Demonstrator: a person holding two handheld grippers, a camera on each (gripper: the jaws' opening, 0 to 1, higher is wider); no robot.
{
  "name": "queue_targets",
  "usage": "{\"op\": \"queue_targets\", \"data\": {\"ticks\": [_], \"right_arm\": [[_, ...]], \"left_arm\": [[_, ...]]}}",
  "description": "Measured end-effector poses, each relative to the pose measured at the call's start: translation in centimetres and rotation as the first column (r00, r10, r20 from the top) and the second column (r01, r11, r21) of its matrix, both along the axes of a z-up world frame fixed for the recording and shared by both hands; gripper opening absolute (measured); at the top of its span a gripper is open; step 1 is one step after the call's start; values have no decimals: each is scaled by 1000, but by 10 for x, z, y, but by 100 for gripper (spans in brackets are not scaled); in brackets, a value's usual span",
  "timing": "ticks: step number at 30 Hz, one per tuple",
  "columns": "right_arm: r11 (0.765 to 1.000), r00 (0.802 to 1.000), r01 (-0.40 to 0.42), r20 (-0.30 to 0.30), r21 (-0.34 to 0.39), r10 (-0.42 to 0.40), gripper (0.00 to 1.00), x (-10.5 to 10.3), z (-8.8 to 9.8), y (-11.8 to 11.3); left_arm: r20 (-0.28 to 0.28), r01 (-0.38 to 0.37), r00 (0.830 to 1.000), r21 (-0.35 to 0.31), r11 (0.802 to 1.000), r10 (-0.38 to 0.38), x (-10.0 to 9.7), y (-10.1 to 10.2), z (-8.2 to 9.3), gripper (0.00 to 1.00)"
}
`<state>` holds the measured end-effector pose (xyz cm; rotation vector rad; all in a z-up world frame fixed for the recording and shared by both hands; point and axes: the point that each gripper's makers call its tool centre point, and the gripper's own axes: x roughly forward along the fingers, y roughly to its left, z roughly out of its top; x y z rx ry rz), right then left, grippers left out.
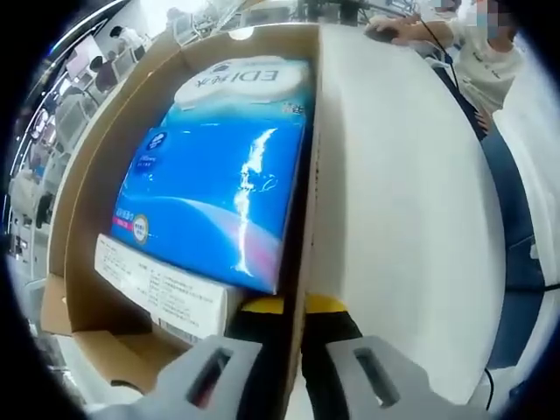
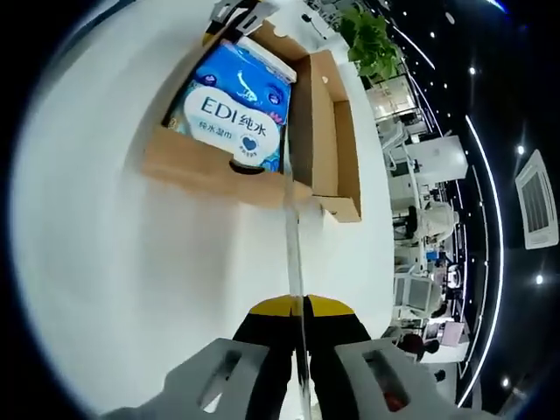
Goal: Operate the shoe box by opening the lid, removing the specified soft item, and placing it in the target area until the item is outside and the box remains undamaged.
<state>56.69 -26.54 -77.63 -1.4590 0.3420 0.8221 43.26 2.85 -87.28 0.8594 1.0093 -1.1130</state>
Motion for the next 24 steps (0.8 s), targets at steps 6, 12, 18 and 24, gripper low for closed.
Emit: {"op": "queue_targets", "data": {"ticks": [6, 12, 18, 24], "right_arm": [[1000, 999, 9, -31, -1, -9, 1, 2, -13, -3], [1000, 997, 1, -76, 11, 0, 1, 5, -32, 3], [1000, 990, -4, -139, 6, 5, 1, -3, -55, 2], [1000, 982, 3, -191, 9, -1, 2, -11, -70, 1]], "left_arm": [[-1, -6, 1000, 1, 1000, 6, 0, 0, 1, 3], [-4, -7, 1000, 3, 1000, 7, 0, 0, 0, 3], [-3, -11, 1000, 5, 1000, 11, 0, -1, 1, 3], [-6, -10, 1000, 5, 1000, 10, 0, -1, 0, 3]]}}
